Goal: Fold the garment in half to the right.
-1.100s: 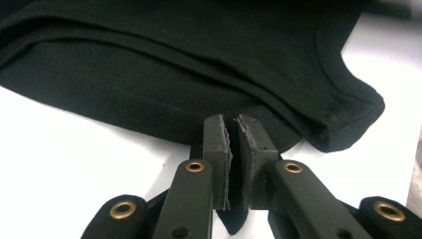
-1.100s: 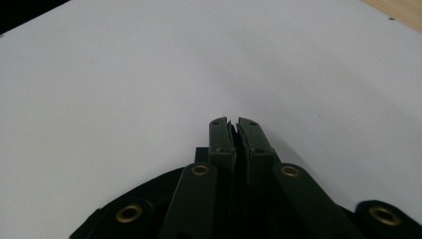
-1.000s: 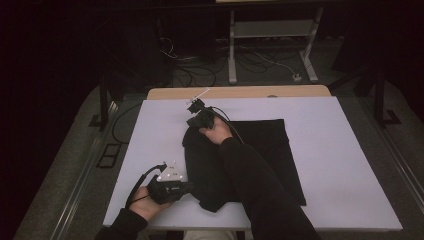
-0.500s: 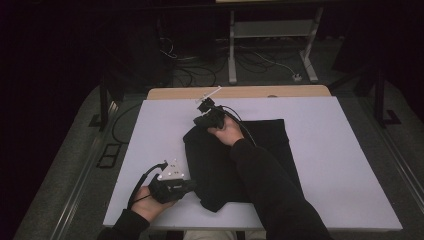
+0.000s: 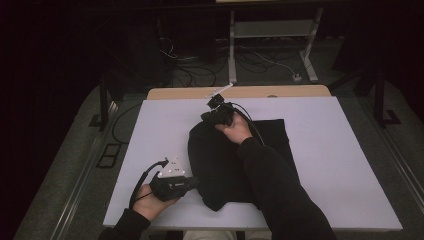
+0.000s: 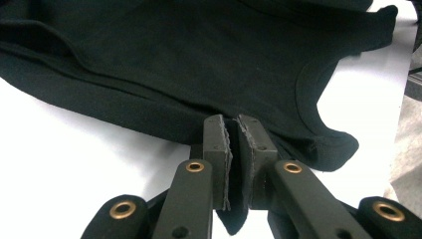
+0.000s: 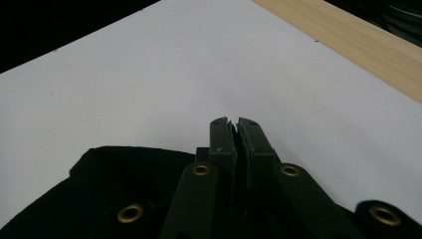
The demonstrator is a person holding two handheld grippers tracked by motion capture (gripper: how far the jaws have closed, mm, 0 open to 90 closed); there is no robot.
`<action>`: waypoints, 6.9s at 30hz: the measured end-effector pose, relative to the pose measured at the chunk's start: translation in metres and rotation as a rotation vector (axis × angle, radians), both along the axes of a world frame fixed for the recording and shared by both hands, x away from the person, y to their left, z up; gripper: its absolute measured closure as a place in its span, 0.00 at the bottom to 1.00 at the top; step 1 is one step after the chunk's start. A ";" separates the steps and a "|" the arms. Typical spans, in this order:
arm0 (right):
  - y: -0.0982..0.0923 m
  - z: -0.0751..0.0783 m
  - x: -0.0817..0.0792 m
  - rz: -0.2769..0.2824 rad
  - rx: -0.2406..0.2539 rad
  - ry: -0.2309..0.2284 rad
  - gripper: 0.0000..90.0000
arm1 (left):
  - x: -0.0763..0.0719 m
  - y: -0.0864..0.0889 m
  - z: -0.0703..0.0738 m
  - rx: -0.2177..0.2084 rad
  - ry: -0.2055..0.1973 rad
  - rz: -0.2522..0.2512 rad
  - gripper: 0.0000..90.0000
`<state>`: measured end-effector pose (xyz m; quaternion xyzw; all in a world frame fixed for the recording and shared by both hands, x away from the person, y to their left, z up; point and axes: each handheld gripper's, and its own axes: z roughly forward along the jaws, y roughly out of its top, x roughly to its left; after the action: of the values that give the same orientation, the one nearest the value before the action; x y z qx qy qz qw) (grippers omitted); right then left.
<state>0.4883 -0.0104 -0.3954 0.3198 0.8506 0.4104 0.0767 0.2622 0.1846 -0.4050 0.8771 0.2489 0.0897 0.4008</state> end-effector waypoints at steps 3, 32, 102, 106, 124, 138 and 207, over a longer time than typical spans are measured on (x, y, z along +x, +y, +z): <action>-0.006 0.001 0.000 -0.012 0.007 0.000 0.94 | 0.000 -0.003 0.003 -0.005 -0.009 -0.001 0.90; -0.068 0.009 0.001 -0.114 0.089 0.005 0.94 | 0.009 -0.040 0.021 -0.088 -0.047 -0.058 0.93; -0.190 0.012 -0.006 -0.272 0.149 0.000 0.94 | 0.017 -0.176 0.016 -0.127 0.001 -0.250 0.92; -0.197 0.010 -0.007 -0.285 0.147 0.003 0.94 | 0.018 -0.182 0.016 -0.122 0.010 -0.259 0.92; -0.221 -0.013 -0.013 -0.341 0.138 0.031 0.94 | 0.021 -0.209 0.003 -0.087 0.051 -0.290 0.92; -0.237 -0.015 -0.017 -0.367 0.149 0.037 0.94 | 0.022 -0.224 0.001 -0.077 0.057 -0.312 0.92; -0.306 -0.008 -0.097 -0.465 0.230 0.065 0.00 | 0.024 -0.280 -0.013 0.050 0.057 -0.353 0.92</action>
<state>0.3911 -0.3167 -0.4033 0.5262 0.7041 0.4653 0.1047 0.2860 -0.0950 -0.4180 0.9191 0.0998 -0.0009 0.3811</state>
